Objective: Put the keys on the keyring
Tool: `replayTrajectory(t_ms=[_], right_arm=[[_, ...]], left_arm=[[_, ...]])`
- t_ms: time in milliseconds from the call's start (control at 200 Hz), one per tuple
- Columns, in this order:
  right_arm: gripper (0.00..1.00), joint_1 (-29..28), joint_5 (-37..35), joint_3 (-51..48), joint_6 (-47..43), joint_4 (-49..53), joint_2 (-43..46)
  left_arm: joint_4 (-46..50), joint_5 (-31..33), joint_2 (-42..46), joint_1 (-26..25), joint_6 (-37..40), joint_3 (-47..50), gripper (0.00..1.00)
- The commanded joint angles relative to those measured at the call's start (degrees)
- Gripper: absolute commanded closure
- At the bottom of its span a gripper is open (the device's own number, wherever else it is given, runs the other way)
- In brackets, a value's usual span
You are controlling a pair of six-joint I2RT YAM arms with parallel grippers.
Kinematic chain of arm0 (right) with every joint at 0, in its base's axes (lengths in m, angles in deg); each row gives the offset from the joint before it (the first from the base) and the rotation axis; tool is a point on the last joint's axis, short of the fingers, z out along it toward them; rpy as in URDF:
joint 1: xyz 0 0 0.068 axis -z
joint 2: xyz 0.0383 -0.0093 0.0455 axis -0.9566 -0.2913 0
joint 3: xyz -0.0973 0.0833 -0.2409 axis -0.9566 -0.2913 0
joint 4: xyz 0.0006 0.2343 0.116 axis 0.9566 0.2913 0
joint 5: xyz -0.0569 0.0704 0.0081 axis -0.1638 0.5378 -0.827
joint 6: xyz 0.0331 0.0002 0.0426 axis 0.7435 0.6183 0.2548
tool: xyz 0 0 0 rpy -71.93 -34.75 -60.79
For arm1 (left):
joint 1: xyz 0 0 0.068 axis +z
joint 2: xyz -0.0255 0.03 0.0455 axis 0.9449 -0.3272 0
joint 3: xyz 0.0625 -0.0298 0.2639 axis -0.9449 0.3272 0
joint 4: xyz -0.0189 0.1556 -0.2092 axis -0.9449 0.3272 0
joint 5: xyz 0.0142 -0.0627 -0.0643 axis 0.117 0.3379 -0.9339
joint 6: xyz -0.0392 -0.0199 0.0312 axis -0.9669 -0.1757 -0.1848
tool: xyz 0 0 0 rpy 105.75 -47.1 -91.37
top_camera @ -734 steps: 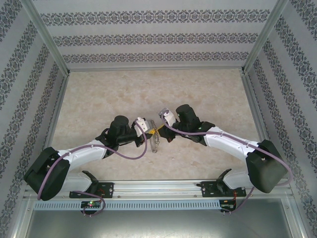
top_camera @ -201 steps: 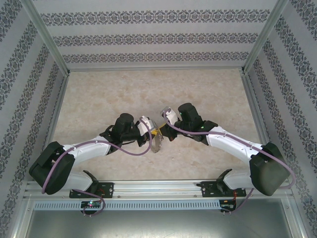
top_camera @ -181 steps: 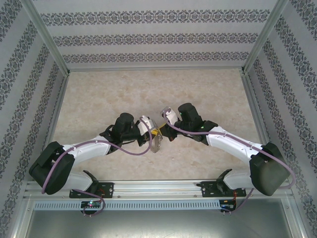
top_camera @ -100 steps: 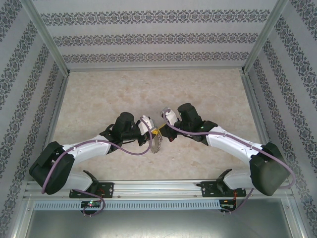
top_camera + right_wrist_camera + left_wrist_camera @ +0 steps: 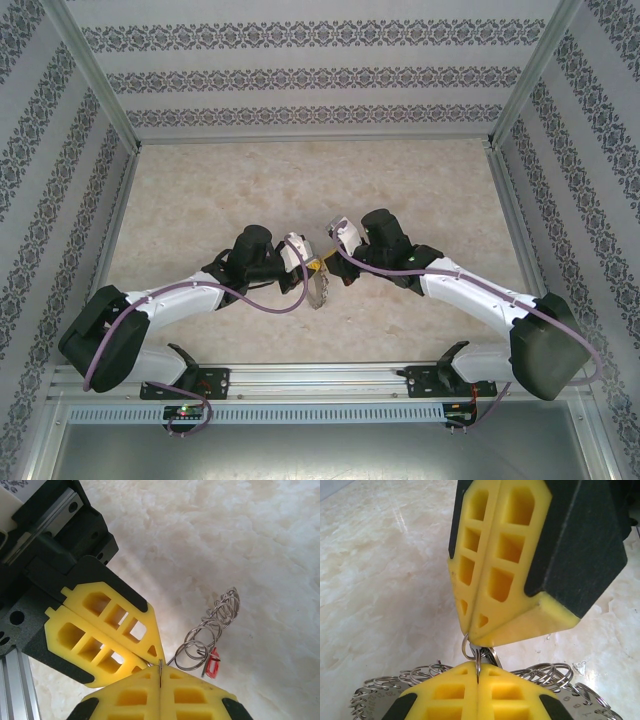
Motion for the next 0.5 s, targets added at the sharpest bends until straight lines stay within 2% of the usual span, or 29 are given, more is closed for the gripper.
replayTrajectory(t_ms=[0, 290, 495], right_arm=[[1.00, 0.6, -1.5, -0.4, -0.2, -0.3, 1.8], [1.00, 0.8, -5.1, -1.1, 0.7, 0.1, 1.7], [1.00, 1.1, -5.1, -1.1, 1.0, 0.4, 1.4]], left_arm=[[-0.3, 0.6, 0.7, -0.5, 0.3, 0.2, 1.00], [-2.3, 1.5, 2.1, -0.5, -0.4, 1.7, 1.00], [-3.6, 2.3, 3.5, -0.5, -1.2, 3.4, 1.00]])
